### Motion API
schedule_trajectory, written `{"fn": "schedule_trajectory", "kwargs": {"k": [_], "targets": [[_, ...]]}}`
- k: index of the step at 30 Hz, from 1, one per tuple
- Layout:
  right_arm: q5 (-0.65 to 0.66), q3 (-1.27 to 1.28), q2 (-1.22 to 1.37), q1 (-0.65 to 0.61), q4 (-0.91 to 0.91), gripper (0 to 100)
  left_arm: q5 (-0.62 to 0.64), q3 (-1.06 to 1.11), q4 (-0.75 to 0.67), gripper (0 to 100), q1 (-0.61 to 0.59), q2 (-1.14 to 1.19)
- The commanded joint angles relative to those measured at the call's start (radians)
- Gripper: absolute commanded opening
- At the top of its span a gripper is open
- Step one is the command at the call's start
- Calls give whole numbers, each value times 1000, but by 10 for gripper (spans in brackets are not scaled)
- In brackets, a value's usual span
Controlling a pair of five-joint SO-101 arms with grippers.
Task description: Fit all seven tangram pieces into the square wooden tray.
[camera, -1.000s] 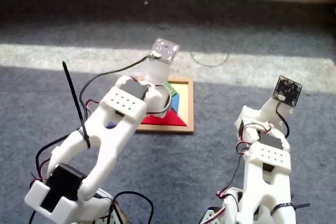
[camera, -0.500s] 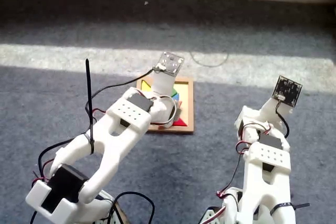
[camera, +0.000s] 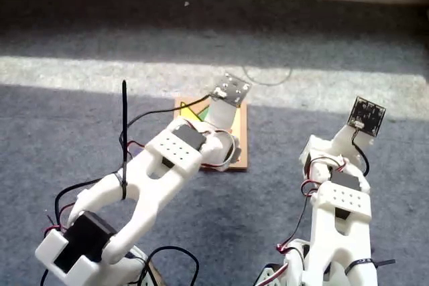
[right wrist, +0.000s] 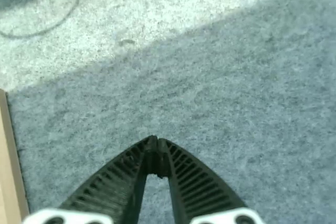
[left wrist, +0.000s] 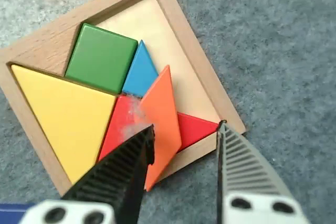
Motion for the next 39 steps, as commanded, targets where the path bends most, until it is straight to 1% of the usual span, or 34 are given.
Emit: {"fn": "schedule_trajectory", "kwargs": {"k": [1,7,11,15,17,21,24,33,36,39], "targets": [[9,-12,-30,7,-22,10,-34,-12,-15,197,38,-41],[9,-12,-30,7,-22,10,-35,-8,-15,200,-21,-38],[9,-12,-30,7,-22,10,-37,-2,-15,200,-24,-38],[9,-10,-30,7,-22,10,-37,-31,-14,197,-41,25],[9,-10,-30,7,-22,10,-35,-76,18,196,-68,67],[9,-8,-30,7,-22,10,-34,-196,135,196,-114,147],[9,-8,-30,7,-22,10,-34,-243,173,196,-116,189],[9,-8,-30,7,-22,10,-32,-259,170,197,-110,203],[9,-10,-30,7,-22,10,-37,-259,170,195,-91,205],[9,-10,-30,7,-22,10,-40,-259,169,165,-62,205]]}}
